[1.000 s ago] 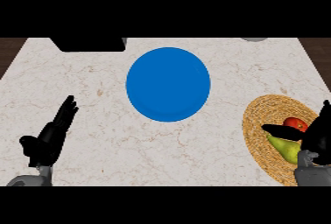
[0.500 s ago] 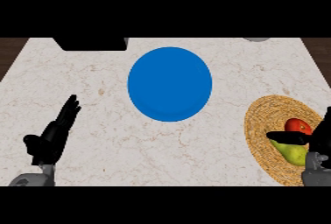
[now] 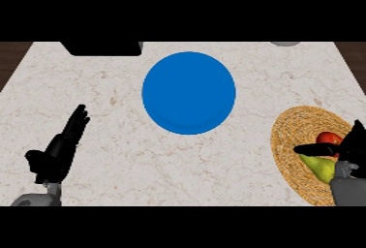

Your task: Pick the tomato from the placemat and place it in the plate

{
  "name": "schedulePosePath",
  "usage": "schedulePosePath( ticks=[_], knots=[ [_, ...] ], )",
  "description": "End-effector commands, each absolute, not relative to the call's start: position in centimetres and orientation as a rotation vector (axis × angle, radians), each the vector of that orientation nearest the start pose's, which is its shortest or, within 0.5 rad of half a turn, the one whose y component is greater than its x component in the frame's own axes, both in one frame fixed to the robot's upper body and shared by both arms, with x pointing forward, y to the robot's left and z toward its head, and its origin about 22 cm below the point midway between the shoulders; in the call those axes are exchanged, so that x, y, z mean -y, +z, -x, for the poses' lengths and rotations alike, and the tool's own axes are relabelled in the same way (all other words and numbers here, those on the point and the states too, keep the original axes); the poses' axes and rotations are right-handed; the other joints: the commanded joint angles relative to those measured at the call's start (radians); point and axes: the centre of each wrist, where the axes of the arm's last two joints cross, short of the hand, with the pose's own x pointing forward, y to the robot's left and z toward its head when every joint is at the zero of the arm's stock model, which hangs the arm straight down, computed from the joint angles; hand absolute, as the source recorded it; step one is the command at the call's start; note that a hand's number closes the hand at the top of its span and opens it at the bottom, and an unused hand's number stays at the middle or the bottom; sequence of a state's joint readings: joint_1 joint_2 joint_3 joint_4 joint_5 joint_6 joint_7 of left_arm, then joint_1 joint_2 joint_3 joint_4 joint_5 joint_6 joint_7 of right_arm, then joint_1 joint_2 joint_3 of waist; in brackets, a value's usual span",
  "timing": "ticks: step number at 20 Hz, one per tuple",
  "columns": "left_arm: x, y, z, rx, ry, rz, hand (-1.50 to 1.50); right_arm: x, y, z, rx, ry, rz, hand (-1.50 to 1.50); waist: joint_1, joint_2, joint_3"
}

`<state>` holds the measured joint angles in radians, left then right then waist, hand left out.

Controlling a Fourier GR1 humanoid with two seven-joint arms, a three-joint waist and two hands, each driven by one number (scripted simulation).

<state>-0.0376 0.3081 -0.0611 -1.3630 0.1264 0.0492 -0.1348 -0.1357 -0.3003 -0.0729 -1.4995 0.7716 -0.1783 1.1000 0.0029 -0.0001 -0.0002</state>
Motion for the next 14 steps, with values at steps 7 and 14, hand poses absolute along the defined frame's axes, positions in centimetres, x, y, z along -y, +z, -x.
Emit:
schedulePosePath(
  ticks=[7, 14],
  knots=[
    [-30.5, -1.3, -25.5, 1.532, -0.151, -0.157, 0.0, 32.4, 0.7, -25.9, 0.408, 0.019, 1.098, -1.5, -0.004, -0.001, 0.0],
    [-30.7, -4.7, -24.9, 1.528, -0.149, -0.165, 0.0, 34.2, -0.4, -28.2, 0.489, 0.097, 1.015, 1.5, -0.002, 0.002, 0.0]
  ],
)
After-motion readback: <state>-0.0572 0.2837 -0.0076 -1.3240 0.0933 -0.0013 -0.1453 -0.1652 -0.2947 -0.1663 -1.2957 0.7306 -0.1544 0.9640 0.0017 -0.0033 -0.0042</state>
